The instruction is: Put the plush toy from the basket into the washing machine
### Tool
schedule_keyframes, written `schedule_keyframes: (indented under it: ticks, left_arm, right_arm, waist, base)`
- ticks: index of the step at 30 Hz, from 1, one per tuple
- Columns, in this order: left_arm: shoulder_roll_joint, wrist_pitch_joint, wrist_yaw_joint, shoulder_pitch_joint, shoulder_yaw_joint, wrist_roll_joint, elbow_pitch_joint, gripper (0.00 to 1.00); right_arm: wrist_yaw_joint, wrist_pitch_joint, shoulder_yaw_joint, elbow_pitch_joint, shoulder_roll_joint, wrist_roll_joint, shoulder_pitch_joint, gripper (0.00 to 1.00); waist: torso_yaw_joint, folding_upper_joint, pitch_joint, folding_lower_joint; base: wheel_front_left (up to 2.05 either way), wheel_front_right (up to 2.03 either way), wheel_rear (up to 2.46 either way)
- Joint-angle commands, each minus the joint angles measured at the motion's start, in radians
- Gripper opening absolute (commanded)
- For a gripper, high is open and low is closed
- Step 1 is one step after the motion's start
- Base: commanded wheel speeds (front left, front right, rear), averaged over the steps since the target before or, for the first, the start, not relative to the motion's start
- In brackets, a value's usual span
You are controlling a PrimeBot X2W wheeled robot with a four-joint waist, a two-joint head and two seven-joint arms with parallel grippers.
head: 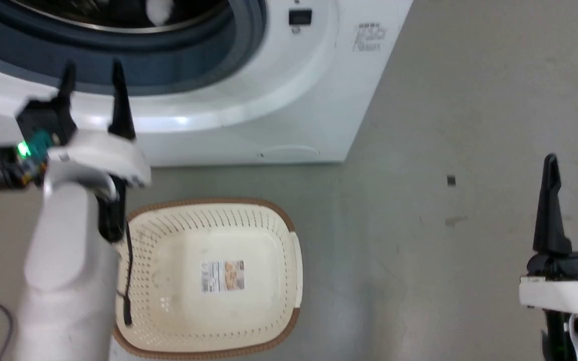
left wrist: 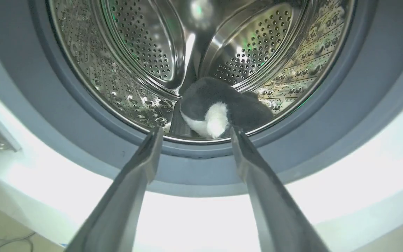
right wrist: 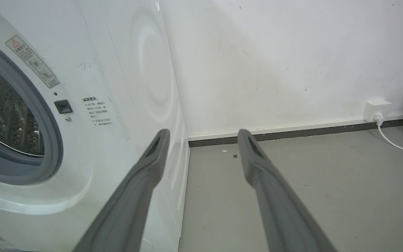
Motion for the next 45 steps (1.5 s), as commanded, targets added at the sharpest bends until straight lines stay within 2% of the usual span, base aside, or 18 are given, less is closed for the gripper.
schedule_keyframes:
  ticks: [1,12,17,24,30,31,45]
  left_arm:
    - [-0.018,-0.005,0.004,0.070,0.001,0.013,-0.034,1.00]
    - [-0.060,-0.005,-0.019,0.392,-0.028,0.069,-0.209,1.00]
    - [-0.075,-0.005,0.000,0.542,-0.013,0.082,-0.300,1.00]
    - [-0.094,-0.005,0.016,0.685,-0.038,0.122,-0.386,1.00]
    - [-0.111,-0.005,0.021,0.734,-0.053,0.113,-0.407,1.00]
    - [-0.112,0.000,0.019,0.725,-0.051,0.114,-0.404,0.00]
    - [-0.116,0.024,0.017,0.727,-0.048,0.118,-0.422,0.00]
  right_arm:
    - [0.001,-0.004,0.003,0.010,0.000,-0.007,0.029,1.00]
    - [0.001,-0.004,0.017,0.052,0.000,-0.024,0.146,1.00]
    - [0.001,-0.004,0.030,0.066,0.000,-0.033,0.209,1.00]
    - [0.001,-0.004,0.021,0.074,0.000,-0.037,0.266,1.00]
    - [0.001,-0.004,0.011,0.083,0.000,-0.037,0.300,1.00]
    - [0.000,0.000,0.012,0.081,0.000,-0.029,0.288,0.00]
    - [0.000,0.023,0.025,0.086,0.000,-0.045,0.272,0.00]
  waist:
    - [0.039,-0.0001,-0.118,0.0001]
    - [0.056,-0.0001,-0.317,0.0001]
    - [0.059,-0.0001,-0.392,0.0001]
    - [0.069,-0.0001,-0.441,0.0001]
    - [0.081,-0.0001,-0.468,0.0001]
    - [0.079,-0.0001,-0.467,0.0001]
    - [0.075,-0.0001,-0.464,0.0001]
  base:
    - [0.00,0.00,0.00]
    - [0.00,0.00,0.00]
    - [0.00,0.00,0.00]
    - [0.00,0.00,0.00]
    - [0.00,0.00,0.00]
    - [0.00,0.00,0.00]
    - [0.00,0.00,0.00]
